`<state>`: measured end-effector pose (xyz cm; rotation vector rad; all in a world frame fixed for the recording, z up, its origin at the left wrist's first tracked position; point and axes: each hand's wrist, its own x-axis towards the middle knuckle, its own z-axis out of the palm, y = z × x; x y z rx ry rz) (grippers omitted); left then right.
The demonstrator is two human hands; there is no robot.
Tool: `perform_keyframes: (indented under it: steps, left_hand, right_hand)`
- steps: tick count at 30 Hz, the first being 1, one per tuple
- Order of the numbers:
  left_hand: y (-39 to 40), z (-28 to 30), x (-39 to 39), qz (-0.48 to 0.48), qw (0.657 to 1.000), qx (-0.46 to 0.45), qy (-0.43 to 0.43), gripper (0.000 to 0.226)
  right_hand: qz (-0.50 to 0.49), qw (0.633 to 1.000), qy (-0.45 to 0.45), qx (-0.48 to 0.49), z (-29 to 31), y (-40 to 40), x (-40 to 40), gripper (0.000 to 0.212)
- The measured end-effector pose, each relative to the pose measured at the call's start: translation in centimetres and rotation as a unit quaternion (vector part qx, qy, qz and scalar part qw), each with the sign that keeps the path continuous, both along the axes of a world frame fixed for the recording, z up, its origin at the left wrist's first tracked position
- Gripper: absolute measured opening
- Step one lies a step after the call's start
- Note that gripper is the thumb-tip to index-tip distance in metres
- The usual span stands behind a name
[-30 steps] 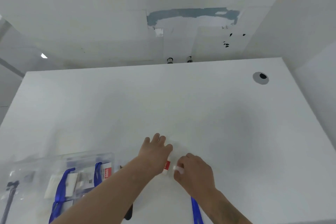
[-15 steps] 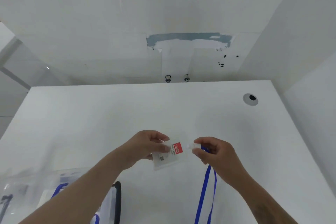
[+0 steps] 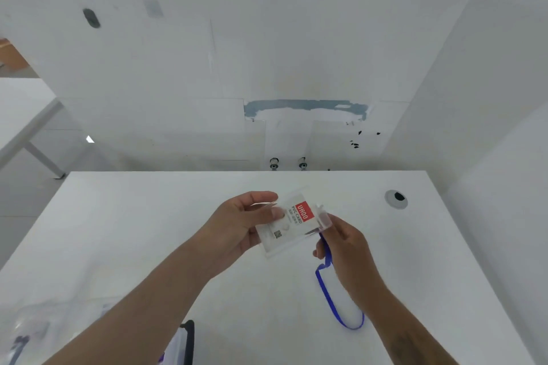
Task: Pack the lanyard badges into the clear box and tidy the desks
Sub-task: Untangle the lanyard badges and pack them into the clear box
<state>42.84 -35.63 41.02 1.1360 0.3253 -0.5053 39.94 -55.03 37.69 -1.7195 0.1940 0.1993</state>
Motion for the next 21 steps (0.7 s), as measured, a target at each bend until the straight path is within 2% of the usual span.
perform_keyframes:
  steps: [3,5,7,9,11,13,17,19,21]
  left_hand:
    - [-0.7,0.5,0.2,0.014,0.999,0.037,-0.023,0.029]
    - [-1.0,0.4,0.5,0.016,0.989,0.134,-0.056,0.025]
    - [-1.1,0.2,0.6,0.002,0.962,0.255,-0.098,0.020]
    - [-0.9,0.1,0.3,-0.016,0.939,0.320,-0.123,0.017]
    - [-0.4,0.0,-0.1,-0.038,0.932,0.337,-0.128,0.016]
    - [0.1,-0.1,-0.6,-0.072,0.934,0.327,-0.125,0.015]
    - [0.8,0.1,-1.7,-0.136,0.951,0.262,-0.093,0.014]
    - [1.0,0.5,-2.2,-0.134,0.970,0.194,-0.067,0.015]
    - [1.2,0.8,-2.5,-0.090,0.988,0.122,-0.043,0.017]
  right_hand:
    - [0.082,0.993,-0.006,-0.080,-1.4,2.4,-2.1,0.029]
    - [0.179,0.966,-0.019,-0.187,-1.1,3.2,-3.4,0.025]
    - [0.241,0.927,-0.034,-0.284,0.5,3.1,-3.6,0.029]
    - [0.262,0.896,-0.057,-0.354,2.7,2.4,-3.0,0.028]
    - [0.259,0.881,-0.086,-0.386,4.8,1.6,-1.8,0.023]
    - [0.240,0.899,-0.096,-0.354,6.4,0.7,-0.3,0.015]
    - [0.215,0.947,-0.080,-0.222,7.3,-0.3,3.3,0.005]
    - [0.184,0.969,-0.053,-0.156,6.3,-0.2,4.4,0.005]
    - [0.150,0.985,-0.009,-0.084,4.4,0.2,4.2,0.011]
